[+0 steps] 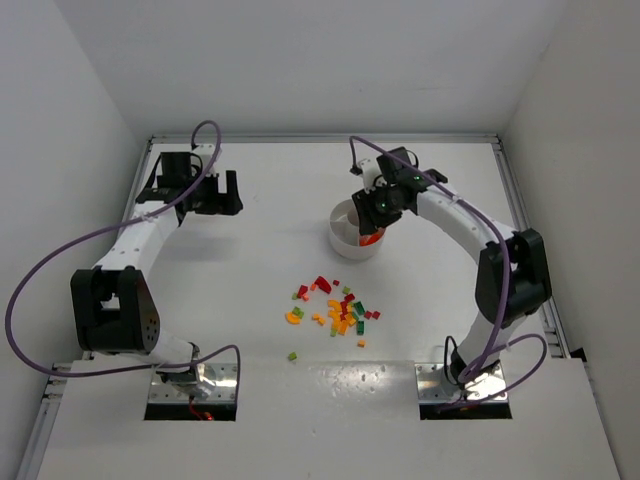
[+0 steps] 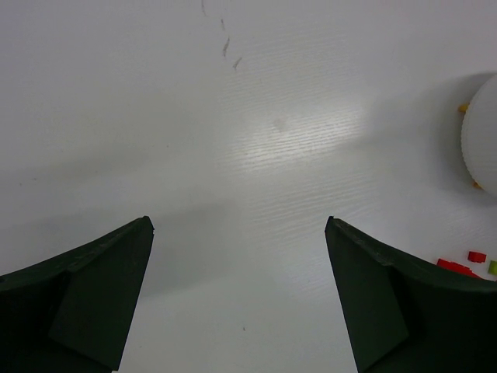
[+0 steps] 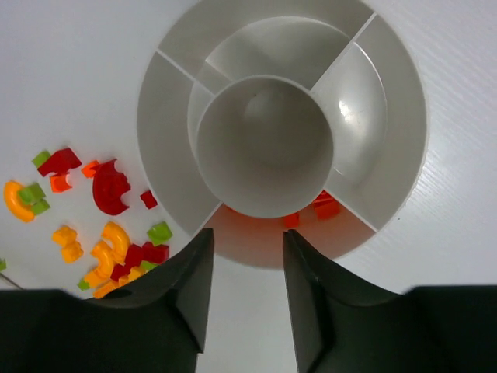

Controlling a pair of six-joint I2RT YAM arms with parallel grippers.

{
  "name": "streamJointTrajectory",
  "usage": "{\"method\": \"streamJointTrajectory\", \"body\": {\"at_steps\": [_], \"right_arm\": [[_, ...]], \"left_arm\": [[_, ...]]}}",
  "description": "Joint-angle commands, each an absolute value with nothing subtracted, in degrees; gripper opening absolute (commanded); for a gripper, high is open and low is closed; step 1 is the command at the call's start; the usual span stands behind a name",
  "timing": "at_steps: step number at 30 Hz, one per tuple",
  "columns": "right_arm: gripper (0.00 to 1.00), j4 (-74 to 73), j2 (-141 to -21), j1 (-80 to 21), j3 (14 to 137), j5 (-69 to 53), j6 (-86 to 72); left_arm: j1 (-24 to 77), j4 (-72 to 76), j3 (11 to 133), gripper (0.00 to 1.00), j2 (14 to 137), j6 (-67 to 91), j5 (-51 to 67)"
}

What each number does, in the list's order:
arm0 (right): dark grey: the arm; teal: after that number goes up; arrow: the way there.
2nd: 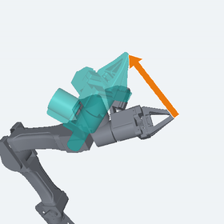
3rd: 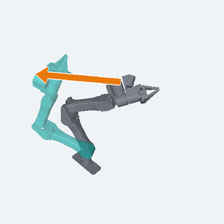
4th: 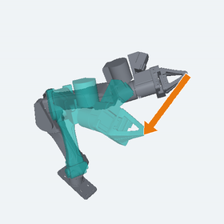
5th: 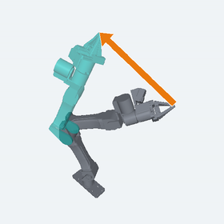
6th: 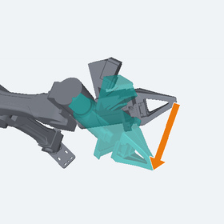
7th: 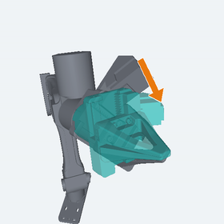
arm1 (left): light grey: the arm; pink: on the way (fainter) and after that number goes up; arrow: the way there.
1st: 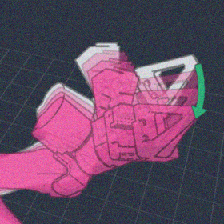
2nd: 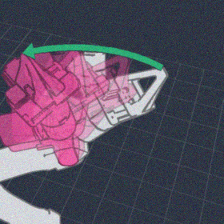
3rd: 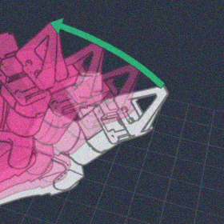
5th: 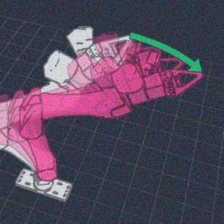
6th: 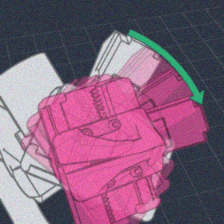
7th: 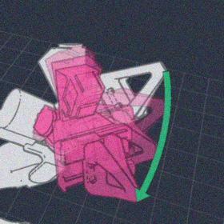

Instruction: Sort the legos into containers by color

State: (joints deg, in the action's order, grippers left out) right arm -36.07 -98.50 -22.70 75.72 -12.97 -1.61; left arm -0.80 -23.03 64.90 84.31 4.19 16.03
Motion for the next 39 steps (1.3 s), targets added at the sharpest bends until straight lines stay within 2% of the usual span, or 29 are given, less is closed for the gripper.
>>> {"method": "streamJointTrajectory", "body": {"at_steps": [1, 4, 8, 10, 13, 15, 16, 18, 19, 21, 23, 29, 30, 31, 32, 35, 37, 39], "right_arm": [[0.49, -34.5, -98.7, -22.4, 80.2, -12.2, -0.2], [0.55, -33.8, -97.9, -22.4, 80.2, -11.3, 0.5], [0.55, -30.6, -92.8, -22.4, 75.5, -12.5, 3.2], [0.61, -23.8, -86.0, -22.4, 68.5, -16.2, 6.9], [0.67, -26.1, -84.0, -24.6, 67.1, -15.6, 11.6], [0.63, -32.5, -89.4, -25.3, 74.0, -19.4, 12.3], [0.69, -41.8, -92.3, -26.2, 76.8, -21.5, 13.5], [0.86, -48.3, -98.9, -27.0, 80.5, -26.4, 16.2], [0.90, -49.5, -99.7, -28.0, 80.5, -30.9, 16.2], [0.90, -48.2, -99.8, -31.7, 78.2, -32.5, 16.9], [1.00, -43.0, -97.7, -34.9, 75.9, -32.5, 16.9], [1.00, -36.7, -100.2, -44.5, 73.3, -33.4, 10.6], [1.00, -35.8, -101.9, -46.1, 74.1, -30.3, 9.0], [0.95, -34.9, -102.9, -46.8, 74.6, -29.3, 6.3], [0.76, -34.9, -104.1, -47.4, 75.2, -29.3, 5.5], [0.47, -35.8, -108.8, -49.8, 77.7, -23.8, 1.6], [0.47, -34.8, -110.1, -51.3, 77.7, -19.6, -0.3], [0.42, -34.3, -111.4, -51.9, 77.1, -16.1, -1.6]], "left_arm": [[-0.3, -21.2, 67.7, 0.99, 84.7, 5.1, 15.7], [-0.3, -21.2, 67.7, 0.99, 84.7, 5.1, 15.7], [-0.3, -21.2, 67.7, 0.99, 84.7, 4.0, 15.7], [-0.3, -21.2, 67.7, 0.99, 84.7, 4.0, 15.7], [-0.3, -21.2, 67.1, 0.99, 84.7, 4.0, 15.7], [-0.3, -21.2, 66.5, 0.99, 84.7, 4.0, 15.7], [-0.3, -20.7, 65.9, 0.99, 84.1, 4.0, 15.7], [-0.3, -20.0, 65.0, 0.99, 83.6, 4.0, 16.3], [-0.3, -20.0, 64.3, 0.99, 83.1, 4.0, 16.3], [-0.3, -20.0, 63.6, 0.99, 82.5, 4.0, 16.9], [-0.3, -19.5, 63.0, 0.99, 81.9, 4.0, 16.2], [-0.8, -19.5, 60.1, 0.99, 78.7, 2.9, 15.6], [-0.8, -19.5, 59.4, 0.99, 78.7, 2.9, 15.6], [-1.3, -19.5, 58.8, 0.99, 78.0, 2.9, 15.1], [-1.3, -19.5, 58.8, 0.99, 78.0, 2.9, 15.1], [-1.3, -19.5, 57.7, 0.99, 76.7, 3.4, 15.1], [-1.8, -19.5, 57.2, 0.99, 76.7, 3.4, 15.1], [-1.8, -19.5, 57.2, 0.99, 76.1, 3.4, 15.1]]}}
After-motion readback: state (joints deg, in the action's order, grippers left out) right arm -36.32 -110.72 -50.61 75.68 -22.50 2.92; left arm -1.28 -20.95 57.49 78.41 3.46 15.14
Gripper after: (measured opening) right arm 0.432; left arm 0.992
